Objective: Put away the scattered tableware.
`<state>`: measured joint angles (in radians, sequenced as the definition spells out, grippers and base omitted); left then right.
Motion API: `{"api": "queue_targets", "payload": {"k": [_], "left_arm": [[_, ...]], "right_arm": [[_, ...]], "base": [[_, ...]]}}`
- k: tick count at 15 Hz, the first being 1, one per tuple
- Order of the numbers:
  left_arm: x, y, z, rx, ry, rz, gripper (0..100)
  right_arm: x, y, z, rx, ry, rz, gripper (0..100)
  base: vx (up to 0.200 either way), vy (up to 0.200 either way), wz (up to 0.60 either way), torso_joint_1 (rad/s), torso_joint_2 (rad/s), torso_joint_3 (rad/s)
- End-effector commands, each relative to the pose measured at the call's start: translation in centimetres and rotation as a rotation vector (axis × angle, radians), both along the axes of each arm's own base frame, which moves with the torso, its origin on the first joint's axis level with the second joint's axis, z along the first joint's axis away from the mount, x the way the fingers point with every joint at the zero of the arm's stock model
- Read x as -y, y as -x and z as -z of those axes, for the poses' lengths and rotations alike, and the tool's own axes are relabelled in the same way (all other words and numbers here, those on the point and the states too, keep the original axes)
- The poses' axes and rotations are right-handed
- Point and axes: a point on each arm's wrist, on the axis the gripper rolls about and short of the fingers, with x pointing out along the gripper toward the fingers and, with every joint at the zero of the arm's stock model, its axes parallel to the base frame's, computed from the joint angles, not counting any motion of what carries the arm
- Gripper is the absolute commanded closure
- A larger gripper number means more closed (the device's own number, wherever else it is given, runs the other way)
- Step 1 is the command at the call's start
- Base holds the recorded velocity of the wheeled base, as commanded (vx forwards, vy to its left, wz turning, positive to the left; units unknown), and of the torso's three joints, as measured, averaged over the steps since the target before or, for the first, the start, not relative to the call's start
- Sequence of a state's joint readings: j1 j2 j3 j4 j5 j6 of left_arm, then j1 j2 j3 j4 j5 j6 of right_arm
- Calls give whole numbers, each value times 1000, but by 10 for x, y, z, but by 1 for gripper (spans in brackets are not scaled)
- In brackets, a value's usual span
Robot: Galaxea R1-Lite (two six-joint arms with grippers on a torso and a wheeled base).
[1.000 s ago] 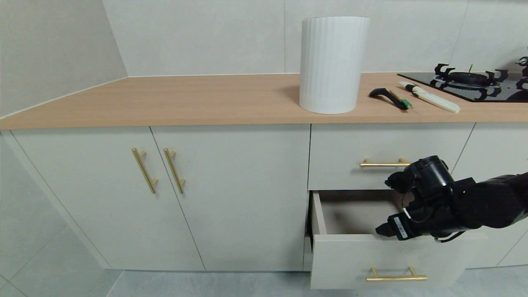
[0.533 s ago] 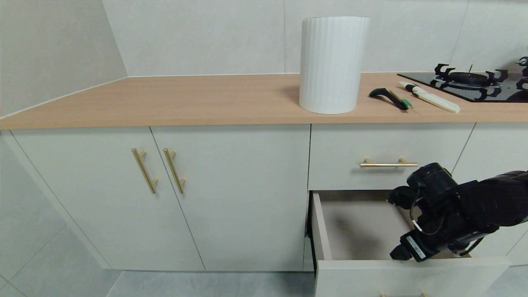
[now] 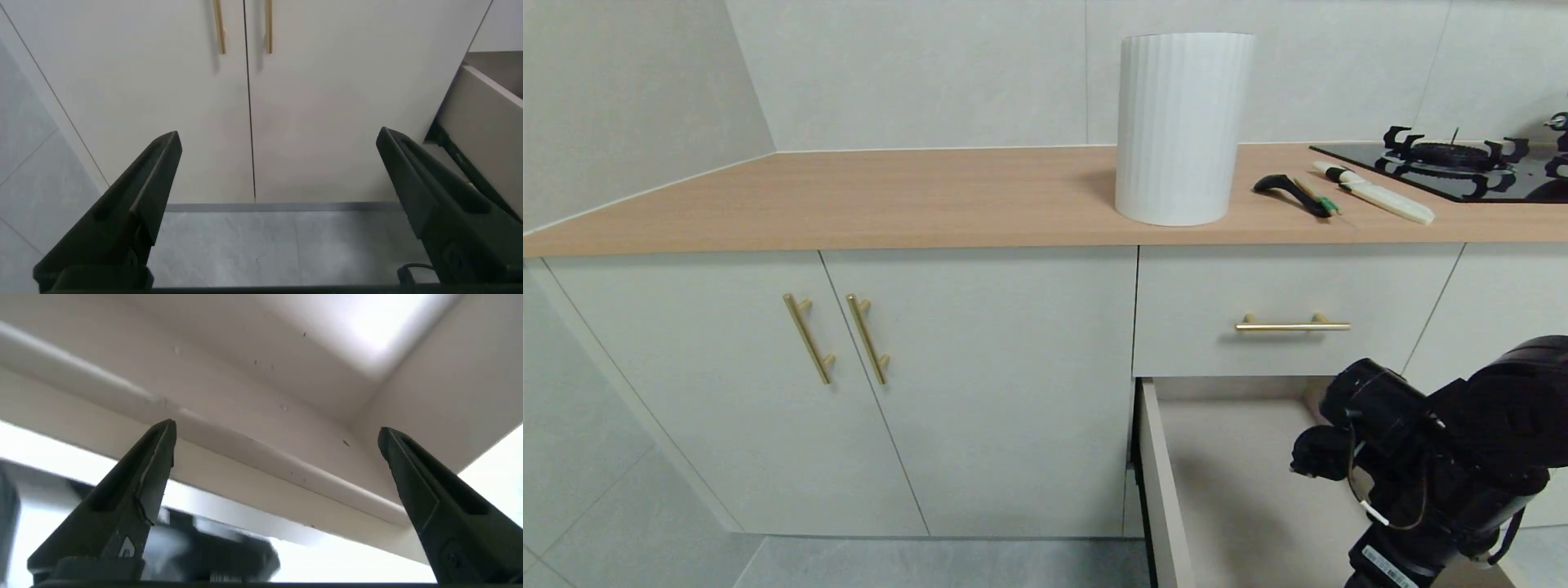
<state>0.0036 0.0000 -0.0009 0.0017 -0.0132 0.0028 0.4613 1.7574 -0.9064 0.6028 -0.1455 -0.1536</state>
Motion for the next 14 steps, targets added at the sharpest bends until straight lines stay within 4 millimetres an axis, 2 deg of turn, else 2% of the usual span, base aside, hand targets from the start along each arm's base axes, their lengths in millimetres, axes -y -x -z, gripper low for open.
{"api": "queue_targets", "payload": {"k": [1,5,9,11,14], "left_arm": [[0,0,0,-1,0,0,0],[0,0,0,-1,0,-2,0],[0,0,0,-1,0,-2,0],[0,0,0,-1,0,1,0],[0,0,0,-1,0,0,0]], "right_arm": [[-8,13,-3,-40,21,-57,0],[-14,13,-5,-28,21,-70,0],[-15,4,-35,118,-95,108,0],[-13,-9,-50,263,-196,193,0],[-1,-23,-61,401,-290,281,0]], "base": [[0,0,0,0,0,0],[0,0,0,0,0,0],[0,0,0,0,0,0],[0,0,0,0,0,0],[0,0,0,0,0,0]]}}
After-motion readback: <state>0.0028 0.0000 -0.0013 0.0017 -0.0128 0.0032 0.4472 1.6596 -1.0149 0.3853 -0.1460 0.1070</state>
